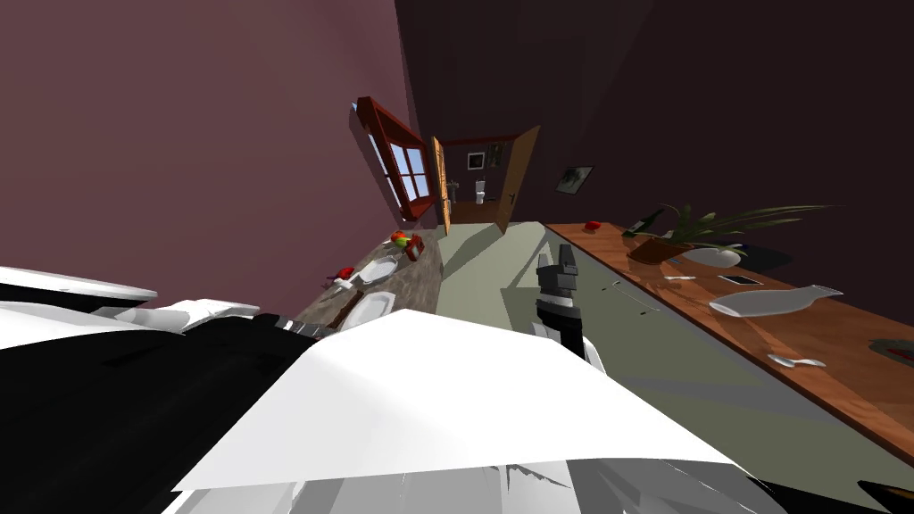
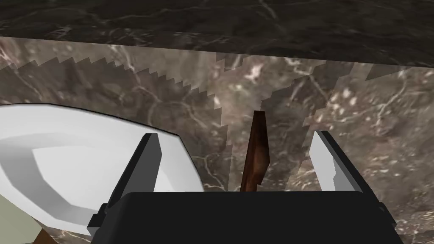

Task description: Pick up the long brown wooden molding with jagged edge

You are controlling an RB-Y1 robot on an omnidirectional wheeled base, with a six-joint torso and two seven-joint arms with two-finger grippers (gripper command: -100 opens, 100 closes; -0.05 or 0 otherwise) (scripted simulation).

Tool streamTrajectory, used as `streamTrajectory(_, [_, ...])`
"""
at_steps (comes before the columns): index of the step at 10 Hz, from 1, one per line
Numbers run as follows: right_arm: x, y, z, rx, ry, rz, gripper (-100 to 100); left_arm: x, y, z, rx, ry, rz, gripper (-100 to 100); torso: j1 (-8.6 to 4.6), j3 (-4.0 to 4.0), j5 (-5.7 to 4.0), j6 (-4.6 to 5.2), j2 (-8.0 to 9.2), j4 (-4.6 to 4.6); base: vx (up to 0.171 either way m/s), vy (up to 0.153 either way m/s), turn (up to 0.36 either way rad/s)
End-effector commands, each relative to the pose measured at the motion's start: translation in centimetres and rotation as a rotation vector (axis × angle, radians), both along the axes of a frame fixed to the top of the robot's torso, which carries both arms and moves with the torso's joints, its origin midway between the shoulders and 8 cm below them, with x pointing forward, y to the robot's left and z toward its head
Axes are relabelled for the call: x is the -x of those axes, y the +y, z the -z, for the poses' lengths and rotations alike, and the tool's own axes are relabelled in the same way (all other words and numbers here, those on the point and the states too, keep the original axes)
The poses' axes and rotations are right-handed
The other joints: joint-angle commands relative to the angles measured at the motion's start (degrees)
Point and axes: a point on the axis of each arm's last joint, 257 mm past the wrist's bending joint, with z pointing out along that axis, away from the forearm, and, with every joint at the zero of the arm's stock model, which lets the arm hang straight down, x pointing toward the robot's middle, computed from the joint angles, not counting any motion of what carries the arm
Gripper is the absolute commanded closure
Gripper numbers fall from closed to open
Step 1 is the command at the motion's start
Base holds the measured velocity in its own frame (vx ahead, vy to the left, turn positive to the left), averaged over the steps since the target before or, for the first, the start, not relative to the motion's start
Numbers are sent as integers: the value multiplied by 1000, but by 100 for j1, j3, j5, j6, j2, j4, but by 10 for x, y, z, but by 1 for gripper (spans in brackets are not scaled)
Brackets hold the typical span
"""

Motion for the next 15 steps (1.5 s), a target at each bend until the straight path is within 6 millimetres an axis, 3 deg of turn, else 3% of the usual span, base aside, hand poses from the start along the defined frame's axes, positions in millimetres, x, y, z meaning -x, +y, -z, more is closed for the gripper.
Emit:
streamTrajectory(1, [0,0,0,0,0,0,0,3,14,-13,-34,12,18,-100,0,0,0,0,0,0,185,-14,-122])
streamTrajectory(2, [0,0,0,0,0,0,0,4,25,-22,-57,19,32,-100,-7,1,-1,0,2,1,168,-5,-155])
streamTrajectory(3, [0,0,0,0,0,0,0,4,20,-14,-45,14,24,-100,-5,4,-1,1,7,1,69,6,-35])
streamTrajectory(4, [0,0,0,0,0,0,0,4,21,-15,-46,15,26,0,-4,21,0,-5,38,8,15,1,3])
streamTrajectory(5, [0,0,0,0,0,0,0,6,19,-4,-45,14,23,-100,-5,36,0,-6,62,14,9,8,-27])
streamTrajectory(7, [0,0,0,0,0,0,0,9,17,9,-44,13,19,-100,1,46,2,-6,78,19,2,14,-32])
streamTrajectory(8, [0,0,0,0,0,0,0,8,18,4,-42,13,21,-100,2,47,3,-7,80,19,0,7,-7])
streamTrajectory(9, [0,0,0,0,0,0,0,8,18,5,-44,13,20,100,-1,48,1,-7,81,20,0,0,0])
streamTrajectory(13, [0,0,0,0,0,0,0,8,19,4,-47,14,22,100,-4,48,4,-9,82,20,0,0,0])
streamTrajectory(14, [0,0,0,0,0,0,0,8,19,4,-47,14,21,0,-3,49,4,-9,82,21,0,0,0])
streamTrajectory(15, [0,0,0,0,0,0,0,5,20,-7,-45,14,24,100,-3,49,4,-9,83,21,-2,-12,51])
